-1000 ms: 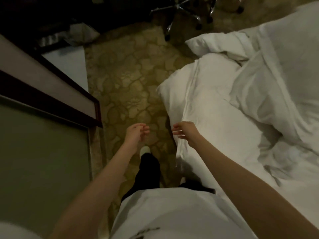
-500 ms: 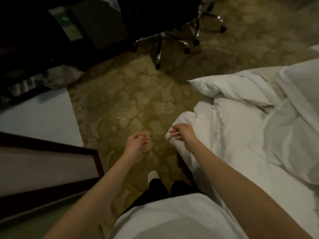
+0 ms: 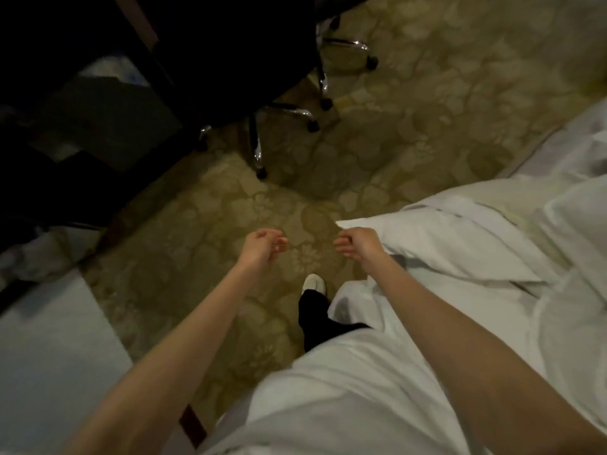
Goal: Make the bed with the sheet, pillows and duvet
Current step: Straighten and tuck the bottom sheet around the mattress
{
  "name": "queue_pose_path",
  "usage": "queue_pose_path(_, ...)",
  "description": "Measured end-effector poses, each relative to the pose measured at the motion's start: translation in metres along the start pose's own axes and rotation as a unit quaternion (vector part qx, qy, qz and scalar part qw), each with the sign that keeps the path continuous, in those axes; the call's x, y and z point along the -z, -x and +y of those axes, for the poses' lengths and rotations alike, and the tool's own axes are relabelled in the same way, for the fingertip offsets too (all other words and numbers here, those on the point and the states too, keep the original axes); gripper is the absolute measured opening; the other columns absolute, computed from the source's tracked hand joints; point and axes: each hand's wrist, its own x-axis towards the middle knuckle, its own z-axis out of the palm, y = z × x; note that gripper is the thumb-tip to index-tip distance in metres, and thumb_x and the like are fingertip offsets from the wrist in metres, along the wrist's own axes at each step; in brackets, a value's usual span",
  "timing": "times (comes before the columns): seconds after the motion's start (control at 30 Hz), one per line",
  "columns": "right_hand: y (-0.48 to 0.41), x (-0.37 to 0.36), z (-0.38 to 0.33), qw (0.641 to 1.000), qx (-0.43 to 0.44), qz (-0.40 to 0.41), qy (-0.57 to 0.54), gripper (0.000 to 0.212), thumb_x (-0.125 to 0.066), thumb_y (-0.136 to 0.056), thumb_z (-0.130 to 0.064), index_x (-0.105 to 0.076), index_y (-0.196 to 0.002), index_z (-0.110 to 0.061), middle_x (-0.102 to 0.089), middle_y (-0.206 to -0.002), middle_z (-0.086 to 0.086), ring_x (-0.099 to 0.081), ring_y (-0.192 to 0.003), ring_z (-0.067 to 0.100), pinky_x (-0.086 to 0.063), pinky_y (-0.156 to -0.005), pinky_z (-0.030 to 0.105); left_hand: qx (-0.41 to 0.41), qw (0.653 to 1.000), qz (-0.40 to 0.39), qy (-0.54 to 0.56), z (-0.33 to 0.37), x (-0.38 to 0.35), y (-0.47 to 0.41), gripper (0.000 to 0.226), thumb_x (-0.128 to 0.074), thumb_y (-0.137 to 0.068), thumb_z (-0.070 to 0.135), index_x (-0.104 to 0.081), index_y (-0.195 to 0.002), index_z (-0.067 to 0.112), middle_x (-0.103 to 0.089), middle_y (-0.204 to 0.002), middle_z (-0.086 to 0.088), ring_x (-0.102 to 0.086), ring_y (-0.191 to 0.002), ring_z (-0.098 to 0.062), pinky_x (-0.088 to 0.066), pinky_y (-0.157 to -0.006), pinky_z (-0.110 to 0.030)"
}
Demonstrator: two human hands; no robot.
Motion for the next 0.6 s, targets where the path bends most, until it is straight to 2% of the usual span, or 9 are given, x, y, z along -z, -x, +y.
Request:
queue_pose_path(0.07, -0.016, 0.003, -0.046, 0.999, -0.003, 0.007, -0.031, 0.019, -0.044, -0.096, -0.013, -0.059, -0.105, -0.004, -0.065, -0.059, 0.002, -0.059, -0.049, 0.013, -0.042, -0.052, 0.021, 0.008, 0.999, -0.032, -0.024, 0.046, -0.013, -0.037, 0.017, -0.042, -0.099, 0.012, -0.058, -0.092, 0.011, -0.066, -0.081, -0.001, -0.063, -0.065, -0.009, -0.047, -0.056, -0.019)
queue_pose_path(0.13, -0.030, 0.010, -0.088, 0.998, 0.009, 0.014, -0.055, 0.017, -0.044, -0.097, -0.012, -0.058, -0.101, -0.003, -0.063, -0.064, 0.005, -0.056, -0.054, 0.015, -0.042, -0.054, 0.022, 0.008, 0.996, -0.068, -0.055, 0.089, -0.032, -0.071, 0.018, -0.042, -0.099, 0.014, -0.058, -0.091, 0.014, -0.067, -0.088, -0.001, -0.064, -0.075, -0.013, -0.046, -0.070, -0.026)
queue_pose_path(0.2, -0.047, 0.022, -0.125, 0.996, 0.021, 0.030, -0.075, 0.016, -0.045, -0.096, -0.012, -0.059, -0.098, -0.004, -0.065, -0.062, 0.003, -0.058, -0.053, 0.014, -0.043, -0.053, 0.022, -0.005, 0.992, -0.093, -0.085, 0.131, -0.056, -0.101, 0.020, -0.041, -0.099, 0.013, -0.058, -0.090, 0.016, -0.068, -0.091, -0.002, -0.064, -0.079, -0.013, -0.045, -0.073, -0.027)
queue_pose_path(0.3, -0.075, 0.051, -0.165, 0.989, 0.016, 0.066, -0.129, 0.018, -0.045, -0.097, -0.014, -0.061, -0.093, -0.008, -0.067, -0.077, 0.007, -0.061, -0.064, 0.017, -0.048, -0.058, 0.022, -0.018, 0.984, -0.139, -0.113, 0.187, -0.098, -0.141, 0.021, -0.040, -0.099, 0.010, -0.060, -0.097, 0.010, -0.067, -0.089, -0.003, -0.065, -0.080, -0.016, -0.049, -0.078, -0.029)
queue_pose_path(0.37, -0.094, 0.074, -0.185, 0.979, 0.005, 0.101, -0.175, 0.020, -0.043, -0.098, -0.014, -0.061, -0.096, -0.006, -0.067, -0.079, 0.007, -0.061, -0.065, 0.018, -0.048, -0.062, 0.024, -0.025, 0.974, -0.172, -0.142, 0.223, -0.132, -0.171, 0.023, -0.038, -0.100, 0.010, -0.061, -0.100, 0.007, -0.067, -0.089, -0.004, -0.065, -0.079, -0.016, -0.050, -0.075, -0.028)
queue_pose_path(0.47, -0.129, 0.109, -0.215, 0.962, -0.016, 0.144, -0.233, 0.020, -0.041, -0.099, -0.011, -0.059, -0.102, -0.002, -0.064, -0.076, 0.008, -0.058, -0.063, 0.017, -0.045, -0.060, 0.024, -0.054, 0.960, -0.211, -0.178, 0.281, -0.188, -0.218, 0.025, -0.037, -0.100, 0.011, -0.059, -0.089, 0.014, -0.067, -0.088, -0.004, -0.063, -0.075, -0.013, -0.049, -0.059, -0.019)
queue_pose_path(0.6, -0.178, 0.164, -0.273, 0.926, -0.018, 0.213, -0.312, 0.027, -0.037, -0.101, -0.011, -0.057, -0.113, 0.003, -0.066, -0.083, 0.010, -0.062, -0.071, 0.019, -0.049, -0.069, 0.026, -0.076, 0.929, -0.272, -0.238, 0.363, -0.269, -0.279, 0.023, -0.039, -0.100, 0.015, -0.062, -0.093, 0.014, -0.069, -0.090, -0.005, -0.065, -0.077, -0.013, -0.046, -0.063, -0.022)
